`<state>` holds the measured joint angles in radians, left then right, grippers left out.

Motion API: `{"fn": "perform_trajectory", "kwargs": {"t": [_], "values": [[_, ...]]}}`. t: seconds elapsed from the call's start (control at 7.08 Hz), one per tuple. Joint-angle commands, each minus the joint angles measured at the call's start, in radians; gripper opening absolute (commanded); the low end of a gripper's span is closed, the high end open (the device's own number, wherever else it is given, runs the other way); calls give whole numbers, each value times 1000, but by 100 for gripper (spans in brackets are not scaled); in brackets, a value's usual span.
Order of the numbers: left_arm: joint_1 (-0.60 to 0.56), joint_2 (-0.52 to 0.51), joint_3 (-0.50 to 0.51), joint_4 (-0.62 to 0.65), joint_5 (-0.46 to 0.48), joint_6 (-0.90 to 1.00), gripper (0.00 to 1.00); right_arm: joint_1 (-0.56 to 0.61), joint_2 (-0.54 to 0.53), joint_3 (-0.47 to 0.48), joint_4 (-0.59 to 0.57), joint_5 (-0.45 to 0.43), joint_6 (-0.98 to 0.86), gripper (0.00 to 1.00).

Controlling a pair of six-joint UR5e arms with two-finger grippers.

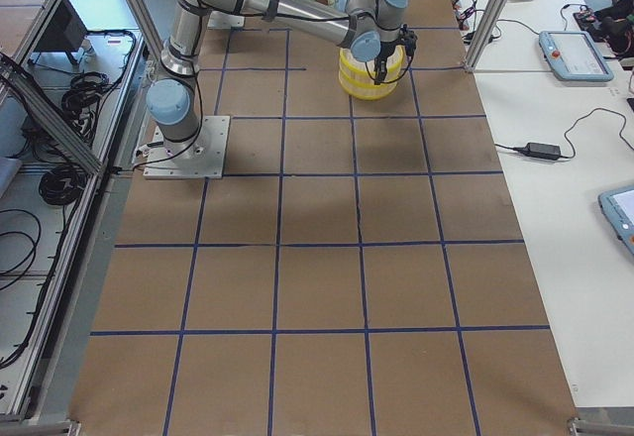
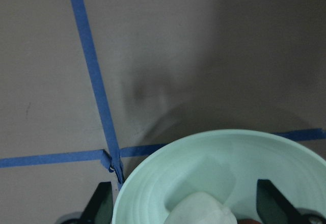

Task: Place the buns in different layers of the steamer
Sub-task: 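Grasp the steamer's top tier with the right gripper while the left lowers to the bun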

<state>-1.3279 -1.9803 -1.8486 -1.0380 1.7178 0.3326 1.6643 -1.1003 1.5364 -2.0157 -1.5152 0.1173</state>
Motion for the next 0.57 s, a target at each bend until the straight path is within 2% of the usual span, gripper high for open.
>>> {"fn": "perform_trajectory", "kwargs": {"t": [0.0, 0.28, 0.42], "values": [[-1, 0, -26, -2, 8, -56, 100, 12, -3, 4, 15, 3, 5, 7], [1, 9, -27, -5, 84, -60, 100, 22, -15, 4, 18, 24, 5, 5], [4, 17, -27, -40, 88, -69, 100, 17, -53, -1, 31, 21, -7, 5]]}}
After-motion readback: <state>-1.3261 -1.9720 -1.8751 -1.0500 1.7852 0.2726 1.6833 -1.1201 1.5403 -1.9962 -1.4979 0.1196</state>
